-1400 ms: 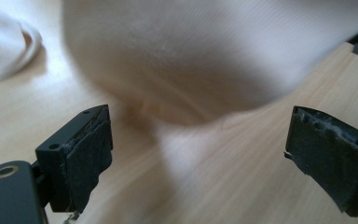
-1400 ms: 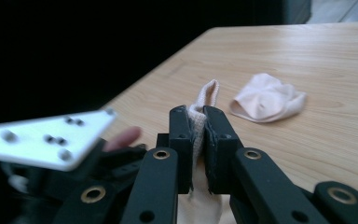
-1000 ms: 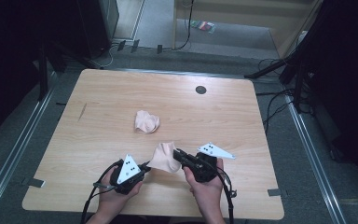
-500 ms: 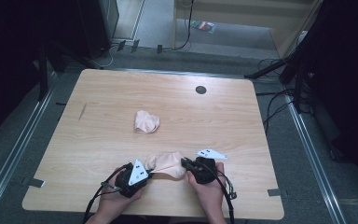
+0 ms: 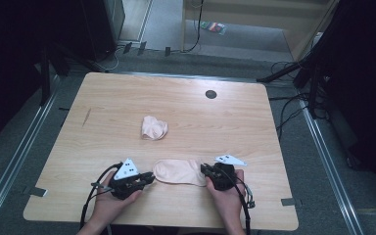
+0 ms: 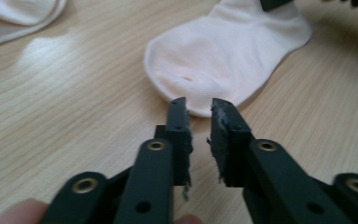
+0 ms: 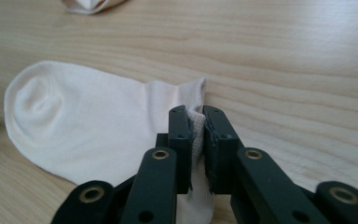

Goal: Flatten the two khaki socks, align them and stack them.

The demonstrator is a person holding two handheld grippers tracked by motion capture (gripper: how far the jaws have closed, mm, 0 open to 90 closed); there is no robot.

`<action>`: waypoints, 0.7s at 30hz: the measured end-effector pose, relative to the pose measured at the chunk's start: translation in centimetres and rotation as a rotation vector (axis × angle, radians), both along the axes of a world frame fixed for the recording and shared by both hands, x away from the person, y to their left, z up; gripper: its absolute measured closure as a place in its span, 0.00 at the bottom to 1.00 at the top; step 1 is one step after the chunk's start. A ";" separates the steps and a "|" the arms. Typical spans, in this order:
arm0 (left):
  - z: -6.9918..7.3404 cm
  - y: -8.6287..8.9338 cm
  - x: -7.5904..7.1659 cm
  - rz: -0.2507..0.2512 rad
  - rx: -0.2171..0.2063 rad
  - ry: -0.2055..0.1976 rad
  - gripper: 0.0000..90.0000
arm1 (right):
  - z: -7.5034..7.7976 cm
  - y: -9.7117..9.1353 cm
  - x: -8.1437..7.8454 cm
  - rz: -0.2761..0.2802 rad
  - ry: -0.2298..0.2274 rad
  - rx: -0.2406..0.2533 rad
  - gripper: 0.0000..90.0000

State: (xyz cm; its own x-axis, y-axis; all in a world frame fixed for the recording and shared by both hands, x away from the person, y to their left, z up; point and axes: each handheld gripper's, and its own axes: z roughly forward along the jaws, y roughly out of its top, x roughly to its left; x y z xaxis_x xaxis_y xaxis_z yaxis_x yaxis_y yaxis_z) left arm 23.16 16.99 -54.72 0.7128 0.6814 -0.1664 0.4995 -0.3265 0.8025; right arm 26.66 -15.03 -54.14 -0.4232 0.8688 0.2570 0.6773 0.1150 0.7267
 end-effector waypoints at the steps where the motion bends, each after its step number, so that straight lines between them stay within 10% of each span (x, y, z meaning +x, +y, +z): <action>1: 0.1 0.3 0.2 0.019 -0.025 0.004 0.80 | 0.1 -0.2 0.1 -0.007 -0.008 0.015 0.87; 6: 0.2 1.1 1.4 0.102 -0.161 0.062 0.61 | 0.9 -1.8 0.2 -0.046 -0.058 0.097 0.68; 10: 0.2 0.2 2.4 0.148 -0.153 0.103 0.58 | 1.1 -2.7 0.4 -0.067 -0.073 0.110 0.66; 17: -0.4 -1.3 3.6 0.182 -0.129 0.150 0.73 | 0.0 -1.4 0.8 -0.017 -0.040 0.011 0.65; 21: -0.4 -1.3 3.3 0.152 -0.085 0.128 1.00 | -0.4 -0.8 0.7 0.008 -0.023 -0.029 0.91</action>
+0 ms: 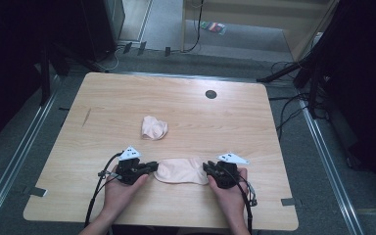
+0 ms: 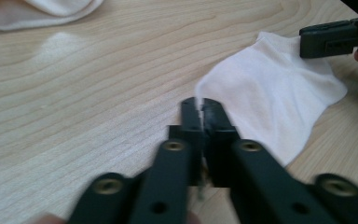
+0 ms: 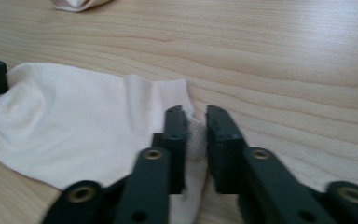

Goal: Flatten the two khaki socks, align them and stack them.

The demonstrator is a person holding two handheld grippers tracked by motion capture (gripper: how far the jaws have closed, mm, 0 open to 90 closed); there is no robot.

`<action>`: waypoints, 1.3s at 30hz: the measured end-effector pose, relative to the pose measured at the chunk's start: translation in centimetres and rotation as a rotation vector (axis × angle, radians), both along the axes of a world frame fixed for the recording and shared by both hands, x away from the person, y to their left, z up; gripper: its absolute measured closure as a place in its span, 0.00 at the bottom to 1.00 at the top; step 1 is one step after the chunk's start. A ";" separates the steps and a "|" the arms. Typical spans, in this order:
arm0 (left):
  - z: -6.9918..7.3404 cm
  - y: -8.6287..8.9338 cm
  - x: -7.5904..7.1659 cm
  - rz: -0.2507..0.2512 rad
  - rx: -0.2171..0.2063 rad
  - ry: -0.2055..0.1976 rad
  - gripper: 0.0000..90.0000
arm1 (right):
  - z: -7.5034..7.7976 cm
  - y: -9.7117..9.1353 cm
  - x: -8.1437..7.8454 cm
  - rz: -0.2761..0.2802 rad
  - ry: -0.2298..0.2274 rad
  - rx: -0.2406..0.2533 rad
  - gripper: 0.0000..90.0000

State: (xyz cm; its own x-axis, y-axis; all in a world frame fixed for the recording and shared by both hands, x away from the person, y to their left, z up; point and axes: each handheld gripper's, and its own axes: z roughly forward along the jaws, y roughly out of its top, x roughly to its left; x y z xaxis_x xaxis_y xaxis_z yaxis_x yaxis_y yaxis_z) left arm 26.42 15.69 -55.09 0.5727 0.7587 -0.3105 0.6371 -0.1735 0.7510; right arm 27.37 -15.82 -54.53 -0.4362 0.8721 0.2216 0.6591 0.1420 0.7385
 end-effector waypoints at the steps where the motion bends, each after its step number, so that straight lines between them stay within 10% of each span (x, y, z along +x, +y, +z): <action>1: 0.1 0.1 -0.1 -0.011 -0.004 -0.002 1.00 | 0.0 0.0 0.0 0.001 0.002 0.016 0.95; 12: 1.9 4.1 -2.6 -0.055 0.011 -0.028 1.00 | 2.2 0.1 -2.4 0.047 0.013 0.114 0.98; 21: 1.0 4.8 -3.6 -0.065 0.039 -0.032 1.00 | 1.2 1.7 -3.5 0.112 0.030 0.080 0.98; 23: 0.7 4.5 -3.6 -0.069 0.024 -0.028 0.97 | 1.0 2.0 -3.6 0.129 0.027 0.076 0.83; 25: 0.5 4.6 -3.4 -0.036 0.015 -0.027 0.73 | 1.0 2.1 -3.6 0.125 0.002 0.074 0.63; 32: 1.2 5.1 -0.7 0.098 -0.040 -0.042 0.57 | 1.7 1.2 -3.1 0.089 -0.039 0.124 0.55; 39: 1.8 4.1 3.5 0.189 0.006 -0.082 0.54 | 1.7 1.2 -2.9 0.087 -0.043 0.128 0.55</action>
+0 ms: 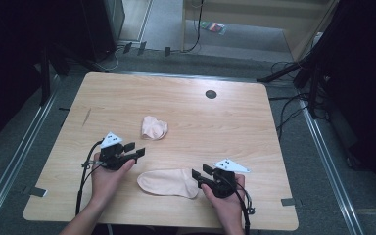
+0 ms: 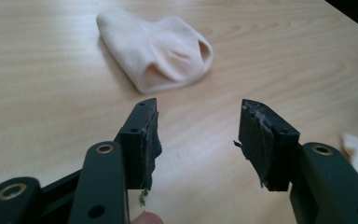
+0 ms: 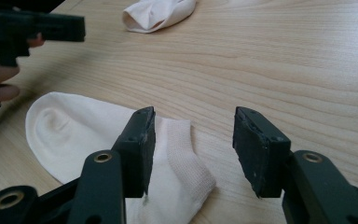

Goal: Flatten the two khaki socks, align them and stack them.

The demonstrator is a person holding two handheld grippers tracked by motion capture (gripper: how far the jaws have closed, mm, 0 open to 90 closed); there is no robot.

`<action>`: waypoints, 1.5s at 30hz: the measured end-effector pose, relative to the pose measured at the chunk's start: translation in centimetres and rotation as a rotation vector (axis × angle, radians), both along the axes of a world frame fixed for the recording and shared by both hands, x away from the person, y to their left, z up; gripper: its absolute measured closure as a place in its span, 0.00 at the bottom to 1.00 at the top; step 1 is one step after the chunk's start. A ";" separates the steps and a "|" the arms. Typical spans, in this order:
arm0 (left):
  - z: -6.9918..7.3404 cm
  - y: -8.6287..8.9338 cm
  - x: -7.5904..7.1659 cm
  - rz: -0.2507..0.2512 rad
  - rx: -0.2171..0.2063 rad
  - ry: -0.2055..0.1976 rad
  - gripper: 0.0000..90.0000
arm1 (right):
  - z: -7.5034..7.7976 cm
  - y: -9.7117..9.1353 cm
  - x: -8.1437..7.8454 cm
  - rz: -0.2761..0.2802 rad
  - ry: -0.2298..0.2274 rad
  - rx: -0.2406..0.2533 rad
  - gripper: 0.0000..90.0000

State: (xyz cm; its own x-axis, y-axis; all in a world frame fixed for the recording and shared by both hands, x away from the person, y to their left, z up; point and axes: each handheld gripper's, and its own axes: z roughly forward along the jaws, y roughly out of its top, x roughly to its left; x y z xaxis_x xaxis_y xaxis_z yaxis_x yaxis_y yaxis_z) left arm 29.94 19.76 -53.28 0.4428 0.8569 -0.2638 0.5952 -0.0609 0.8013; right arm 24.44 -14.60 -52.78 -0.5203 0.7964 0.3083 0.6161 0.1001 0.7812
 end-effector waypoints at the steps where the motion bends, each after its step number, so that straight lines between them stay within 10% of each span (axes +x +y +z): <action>1: 0.0 -0.3 0.8 0.010 0.016 0.004 0.55 | 0.0 0.0 0.0 0.000 -0.001 -0.002 0.55; 13: -0.3 -2.6 6.9 0.087 0.148 0.003 0.56 | -0.2 -0.8 0.4 -0.022 0.015 0.011 0.55; 17: -1.1 -3.2 7.9 0.080 0.200 0.049 0.55 | -0.2 -0.8 0.4 -0.019 0.019 0.012 0.54; 23: -1.5 -3.7 7.8 0.086 0.280 0.012 0.66 | -0.3 -0.7 0.5 -0.021 0.021 0.010 0.54; 26: -1.5 -3.4 7.8 0.089 0.257 0.015 0.93 | -0.4 -0.6 0.6 -0.021 0.025 0.007 0.54; 33: -1.1 -3.0 7.1 0.046 0.201 0.009 0.97 | -0.3 -0.6 0.5 -0.022 0.024 0.010 0.54; 45: 0.6 -4.1 1.4 -0.076 0.092 -0.023 0.97 | 1.2 0.0 1.1 -0.036 -0.028 0.033 0.54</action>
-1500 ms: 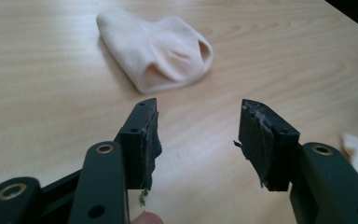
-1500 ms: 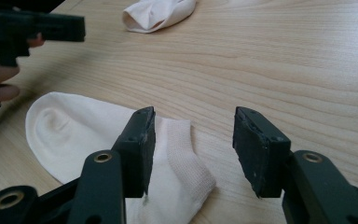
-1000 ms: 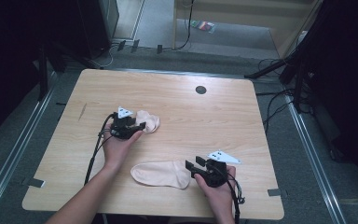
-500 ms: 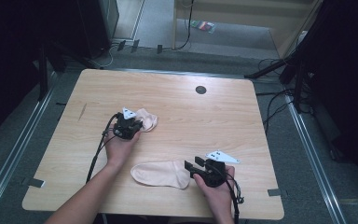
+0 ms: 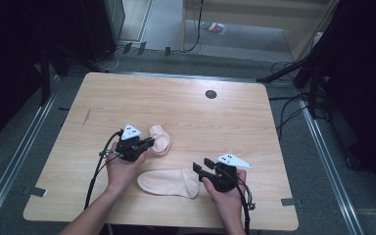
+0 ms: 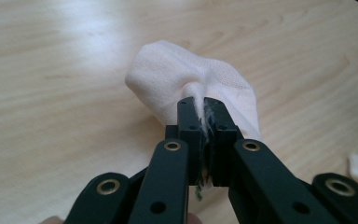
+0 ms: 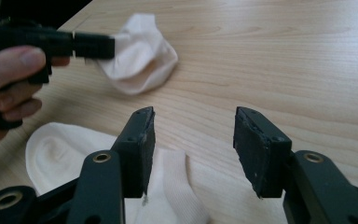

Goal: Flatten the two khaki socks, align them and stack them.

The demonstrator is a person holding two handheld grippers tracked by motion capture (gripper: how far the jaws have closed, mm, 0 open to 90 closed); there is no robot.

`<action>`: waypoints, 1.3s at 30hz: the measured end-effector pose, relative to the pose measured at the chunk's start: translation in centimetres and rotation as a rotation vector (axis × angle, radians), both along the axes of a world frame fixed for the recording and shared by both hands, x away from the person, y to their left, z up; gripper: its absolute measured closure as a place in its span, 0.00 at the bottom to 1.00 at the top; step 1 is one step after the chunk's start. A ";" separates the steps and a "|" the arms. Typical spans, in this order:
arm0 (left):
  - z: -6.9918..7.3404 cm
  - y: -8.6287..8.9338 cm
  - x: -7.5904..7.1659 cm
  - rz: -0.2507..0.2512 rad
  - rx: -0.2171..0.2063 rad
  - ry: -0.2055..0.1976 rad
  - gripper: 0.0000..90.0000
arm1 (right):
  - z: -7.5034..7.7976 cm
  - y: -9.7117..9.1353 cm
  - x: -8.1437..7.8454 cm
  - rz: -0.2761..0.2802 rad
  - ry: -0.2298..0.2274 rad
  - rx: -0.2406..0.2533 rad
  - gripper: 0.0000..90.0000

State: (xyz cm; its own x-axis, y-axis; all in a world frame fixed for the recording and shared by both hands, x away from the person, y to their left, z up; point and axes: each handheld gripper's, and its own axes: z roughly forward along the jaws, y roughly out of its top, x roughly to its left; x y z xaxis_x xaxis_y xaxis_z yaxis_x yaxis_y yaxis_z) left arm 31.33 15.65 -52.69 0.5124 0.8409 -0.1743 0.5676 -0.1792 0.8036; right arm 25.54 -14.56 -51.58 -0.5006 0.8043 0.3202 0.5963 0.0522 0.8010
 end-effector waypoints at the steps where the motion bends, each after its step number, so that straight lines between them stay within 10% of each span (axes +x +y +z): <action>1: -0.3 -0.1 -0.1 -0.013 0.009 0.014 0.97 | 0.1 0.2 0.1 0.000 0.002 0.003 0.55; 6: -1.8 0.2 0.2 -0.028 -0.057 0.075 0.76 | 1.1 1.9 1.2 0.030 -0.013 -0.010 0.56; 11: -1.4 1.3 -0.6 -0.013 -0.108 0.040 0.66 | 1.7 3.8 3.3 0.063 -0.007 -0.028 0.62; 30: -1.9 3.6 -1.4 0.023 -0.133 0.048 0.65 | -1.3 10.9 8.8 0.090 0.084 -0.239 0.63; 34: -2.1 3.8 -1.3 0.032 -0.141 0.056 0.65 | -1.6 11.8 8.8 0.092 0.072 -0.333 0.83; 39: -2.1 4.0 -1.3 0.022 -0.175 0.061 0.60 | -1.1 11.4 8.8 0.083 0.058 -0.308 0.96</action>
State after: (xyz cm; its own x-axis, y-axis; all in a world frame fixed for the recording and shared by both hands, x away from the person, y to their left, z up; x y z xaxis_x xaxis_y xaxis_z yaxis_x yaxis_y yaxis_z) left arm 30.07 19.60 -54.75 0.4784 0.8058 -0.3490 0.6184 -0.0270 0.7854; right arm 34.29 -3.11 -52.68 -0.5570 0.8247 0.0978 0.6237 0.3376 0.7050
